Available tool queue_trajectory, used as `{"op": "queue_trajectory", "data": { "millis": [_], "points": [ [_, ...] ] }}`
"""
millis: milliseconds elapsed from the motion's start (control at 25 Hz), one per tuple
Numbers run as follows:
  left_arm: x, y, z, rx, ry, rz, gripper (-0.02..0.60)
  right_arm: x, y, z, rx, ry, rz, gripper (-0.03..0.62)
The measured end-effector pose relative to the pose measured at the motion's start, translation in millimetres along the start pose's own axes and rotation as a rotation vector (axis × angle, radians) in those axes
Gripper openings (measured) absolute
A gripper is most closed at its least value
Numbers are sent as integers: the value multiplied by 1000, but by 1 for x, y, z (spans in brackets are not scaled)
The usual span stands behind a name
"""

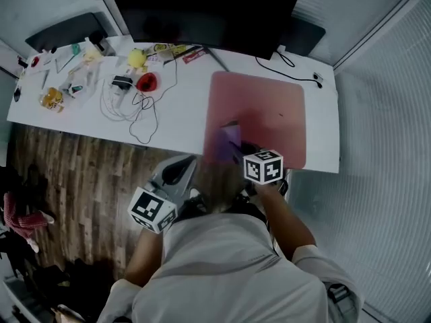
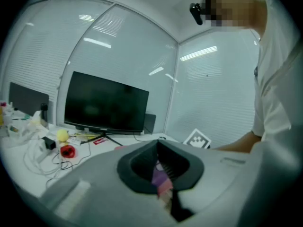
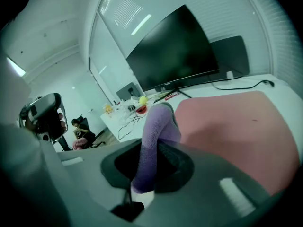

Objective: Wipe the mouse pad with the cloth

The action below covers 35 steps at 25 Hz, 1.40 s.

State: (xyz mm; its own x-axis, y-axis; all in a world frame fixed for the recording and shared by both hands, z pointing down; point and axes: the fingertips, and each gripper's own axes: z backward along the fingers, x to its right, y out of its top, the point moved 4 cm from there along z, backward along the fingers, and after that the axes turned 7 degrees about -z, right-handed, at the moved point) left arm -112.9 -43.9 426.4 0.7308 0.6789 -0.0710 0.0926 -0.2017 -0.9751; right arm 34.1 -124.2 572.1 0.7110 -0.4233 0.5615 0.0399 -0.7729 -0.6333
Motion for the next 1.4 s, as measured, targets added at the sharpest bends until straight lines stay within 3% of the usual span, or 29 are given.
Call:
{"op": "queue_trajectory", "data": {
  "millis": [240, 440, 640, 880, 1400],
  "points": [
    [-45, -24, 75, -30, 90, 30, 2, -70, -29, -95, -80, 82, 23, 49],
    [-61, -37, 94, -32, 84, 49, 2, -68, -50, -126, -136, -6, 14, 49],
    [-60, -34, 67, -27, 4, 38, 2, -29, -56, -110, -130, -142, -27, 49],
    [-37, -24, 16, -24, -90, 18, 2, 23, -62, -60, -100, -215, -111, 49],
    [73, -8, -109, -16, -228, 26, 2, 171, -73, 98, -45, -396, -216, 49]
  ]
}}
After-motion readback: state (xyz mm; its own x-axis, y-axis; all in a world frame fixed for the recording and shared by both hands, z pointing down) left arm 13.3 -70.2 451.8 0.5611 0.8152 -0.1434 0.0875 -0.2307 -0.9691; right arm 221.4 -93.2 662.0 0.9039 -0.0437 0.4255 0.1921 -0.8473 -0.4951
